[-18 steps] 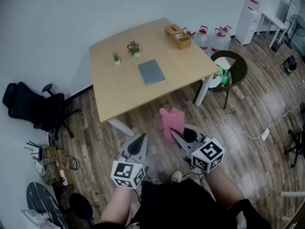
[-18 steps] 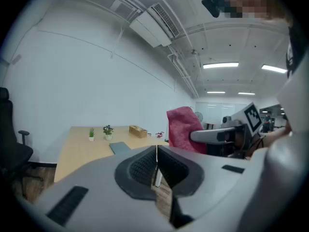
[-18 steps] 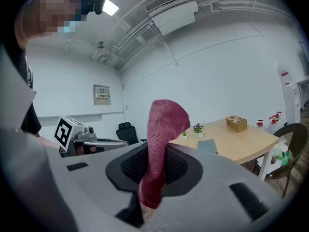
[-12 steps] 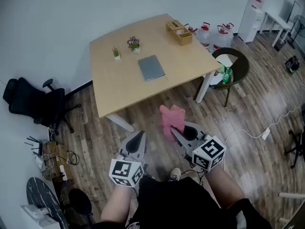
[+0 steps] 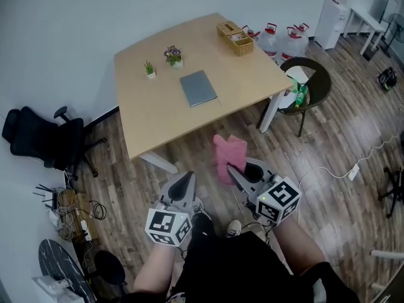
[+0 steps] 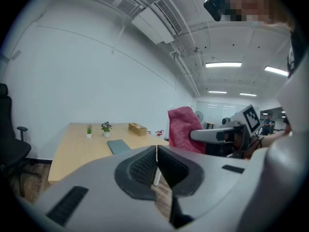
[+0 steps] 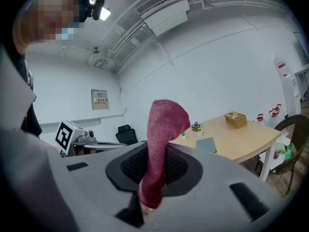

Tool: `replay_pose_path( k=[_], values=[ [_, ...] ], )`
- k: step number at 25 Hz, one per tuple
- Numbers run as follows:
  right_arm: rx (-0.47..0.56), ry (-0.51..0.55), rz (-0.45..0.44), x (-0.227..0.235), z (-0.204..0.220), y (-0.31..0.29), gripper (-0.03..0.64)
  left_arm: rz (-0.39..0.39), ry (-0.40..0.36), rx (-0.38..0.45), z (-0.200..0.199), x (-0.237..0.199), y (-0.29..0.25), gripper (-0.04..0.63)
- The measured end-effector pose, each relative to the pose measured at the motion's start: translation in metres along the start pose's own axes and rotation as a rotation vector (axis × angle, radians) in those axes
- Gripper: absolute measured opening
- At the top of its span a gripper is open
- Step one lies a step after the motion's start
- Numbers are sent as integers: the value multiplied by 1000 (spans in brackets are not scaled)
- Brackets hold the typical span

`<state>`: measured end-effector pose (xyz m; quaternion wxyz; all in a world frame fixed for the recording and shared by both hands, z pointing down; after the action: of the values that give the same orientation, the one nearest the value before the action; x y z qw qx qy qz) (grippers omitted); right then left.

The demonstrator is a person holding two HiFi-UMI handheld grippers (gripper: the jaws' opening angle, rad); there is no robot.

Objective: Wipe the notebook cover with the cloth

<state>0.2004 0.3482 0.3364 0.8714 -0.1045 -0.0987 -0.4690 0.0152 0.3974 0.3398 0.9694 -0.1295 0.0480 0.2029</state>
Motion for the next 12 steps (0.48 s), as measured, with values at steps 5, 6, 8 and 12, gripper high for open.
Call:
replay_pose_path(
  k=[5,6,8,12],
  values=[
    [-5,0,41,16,-8,-24,69,44,30,3,-7,-27,-28,9],
    [-4,-1,52,20,-11,-31,69,55,35,2,-9,-35,-35,9],
    [-3,-6,77,28,-15,-46,69,76,44,-1,-14,-52,-48,9],
    [-5,-20,125,41,-24,-81,69,114,65,-3,-26,-90,-69,9]
  ],
)
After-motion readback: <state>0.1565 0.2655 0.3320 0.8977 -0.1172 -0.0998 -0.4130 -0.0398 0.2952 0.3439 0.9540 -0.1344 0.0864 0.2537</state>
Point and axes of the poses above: the fingertips, and each gripper's own axes: y backward along the fingers, x to its right, z out of its underside, the point moved 7 cm from there along y, backward along the fingers, and after that the axes turned 1 degree about y, right-handed, at the moved point
